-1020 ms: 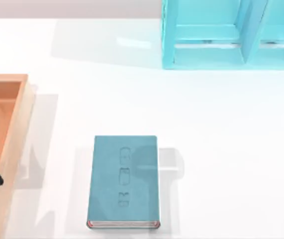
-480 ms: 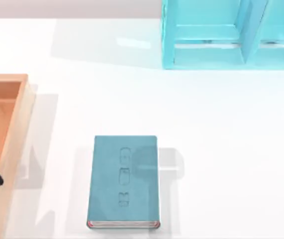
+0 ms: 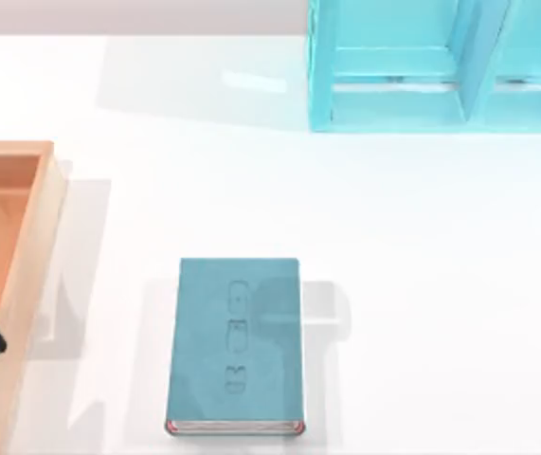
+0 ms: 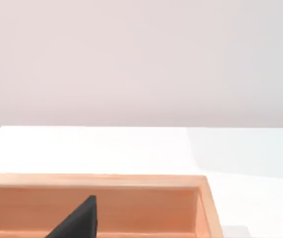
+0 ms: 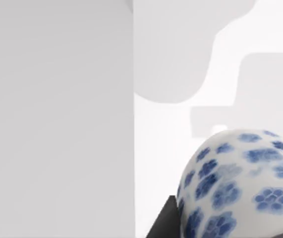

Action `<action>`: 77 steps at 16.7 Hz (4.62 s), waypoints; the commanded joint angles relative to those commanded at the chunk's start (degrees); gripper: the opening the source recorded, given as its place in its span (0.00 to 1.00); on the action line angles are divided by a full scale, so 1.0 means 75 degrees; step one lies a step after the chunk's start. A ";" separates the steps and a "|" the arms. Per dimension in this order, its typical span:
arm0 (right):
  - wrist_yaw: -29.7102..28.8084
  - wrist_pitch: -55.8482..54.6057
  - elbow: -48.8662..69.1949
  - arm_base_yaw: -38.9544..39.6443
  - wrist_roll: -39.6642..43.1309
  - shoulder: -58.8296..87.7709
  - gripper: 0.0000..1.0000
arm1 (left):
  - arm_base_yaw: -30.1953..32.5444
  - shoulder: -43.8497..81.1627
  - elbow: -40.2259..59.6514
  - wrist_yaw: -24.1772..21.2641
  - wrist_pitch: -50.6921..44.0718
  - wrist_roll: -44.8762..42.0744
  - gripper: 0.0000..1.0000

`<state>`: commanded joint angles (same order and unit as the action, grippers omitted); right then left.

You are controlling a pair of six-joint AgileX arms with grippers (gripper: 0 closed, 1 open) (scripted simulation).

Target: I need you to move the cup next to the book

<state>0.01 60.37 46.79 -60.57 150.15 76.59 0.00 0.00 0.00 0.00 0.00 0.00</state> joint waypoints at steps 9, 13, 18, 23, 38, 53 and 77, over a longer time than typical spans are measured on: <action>-0.0149 0.0355 0.1011 0.2471 -0.2706 0.0689 0.00 | 0.0000 0.0000 0.0000 0.0000 0.0000 0.0000 1.00; -0.0265 0.0716 0.1876 0.4848 -0.5915 0.1346 0.00 | 0.0000 0.0000 0.0000 0.0000 0.0000 0.0000 1.00; -0.0250 0.1226 0.2857 0.8105 -1.1109 0.2146 0.00 | 0.0000 0.0000 0.0000 0.0000 0.0000 0.0000 1.00; -0.0061 0.1650 0.3737 1.0867 -1.6399 0.2749 0.00 | 0.0000 0.0000 0.0000 0.0000 0.0000 0.0000 1.00; -0.0092 0.1747 0.4950 1.4726 -2.6637 0.3080 0.00 | 0.0000 0.0000 0.0000 0.0000 0.0000 0.0000 1.00; -0.0098 -0.0012 0.3506 1.4764 -2.6814 0.3321 0.00 | 0.0000 0.0000 0.0000 0.0000 0.0000 0.0000 1.00; -0.0103 -0.0185 0.3344 1.4781 -2.6829 0.3397 1.00 | 0.0000 0.0000 0.0000 0.0000 0.0000 0.0000 1.00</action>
